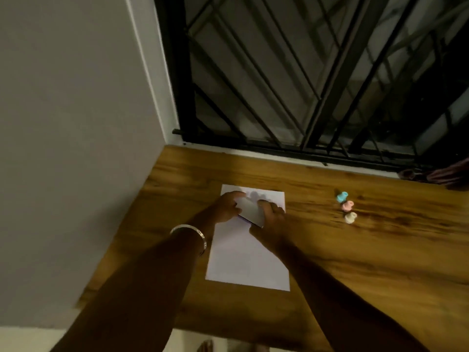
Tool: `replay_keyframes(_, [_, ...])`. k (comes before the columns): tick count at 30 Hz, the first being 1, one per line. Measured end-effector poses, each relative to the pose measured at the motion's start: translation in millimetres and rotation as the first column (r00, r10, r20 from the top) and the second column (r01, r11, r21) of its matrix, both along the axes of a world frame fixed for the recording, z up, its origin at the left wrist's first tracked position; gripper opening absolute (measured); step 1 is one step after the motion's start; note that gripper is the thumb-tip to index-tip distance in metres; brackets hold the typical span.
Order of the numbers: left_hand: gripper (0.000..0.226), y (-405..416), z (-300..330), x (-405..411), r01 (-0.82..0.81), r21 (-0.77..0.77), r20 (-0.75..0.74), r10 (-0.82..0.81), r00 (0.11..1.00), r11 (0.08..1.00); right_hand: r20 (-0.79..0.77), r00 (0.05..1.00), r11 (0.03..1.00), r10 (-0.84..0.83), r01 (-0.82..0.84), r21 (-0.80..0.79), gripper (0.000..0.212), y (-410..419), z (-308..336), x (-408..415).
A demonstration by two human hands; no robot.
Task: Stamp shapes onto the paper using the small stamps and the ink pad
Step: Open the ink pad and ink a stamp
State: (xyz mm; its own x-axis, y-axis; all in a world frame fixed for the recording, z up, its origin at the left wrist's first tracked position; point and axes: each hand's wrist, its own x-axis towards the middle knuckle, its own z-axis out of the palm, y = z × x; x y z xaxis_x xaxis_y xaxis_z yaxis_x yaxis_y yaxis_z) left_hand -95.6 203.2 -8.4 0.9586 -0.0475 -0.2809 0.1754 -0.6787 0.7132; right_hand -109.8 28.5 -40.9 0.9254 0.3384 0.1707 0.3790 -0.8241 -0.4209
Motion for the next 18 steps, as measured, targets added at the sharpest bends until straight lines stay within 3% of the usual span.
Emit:
replay_keyframes(5, [0.066,64,2,-44,-0.014,-0.008,-0.004,0.013,1.000,1.000,0.051,0.985,0.986,0.163,-0.164,0.012,0.072,55,3,-17])
replay_keyframes(10, [0.074,124,-8,-90,-0.116,0.005,-0.009,0.116,0.993,0.993,-0.192,0.940,0.959,0.282,-0.271,0.083,0.073,106,4,-32])
replay_keyframes(14, [0.074,162,-14,-122,-0.126,0.235,0.010,0.127,0.992,0.964,-0.250,0.887,0.921,0.388,-0.384,0.068,0.076,141,2,-44])
replay_keyframes(18, [0.071,182,-22,-149,-0.188,0.272,0.039,0.185,0.982,0.944,-0.289,0.808,0.856,0.514,-0.505,0.108,0.074,164,0,-54])
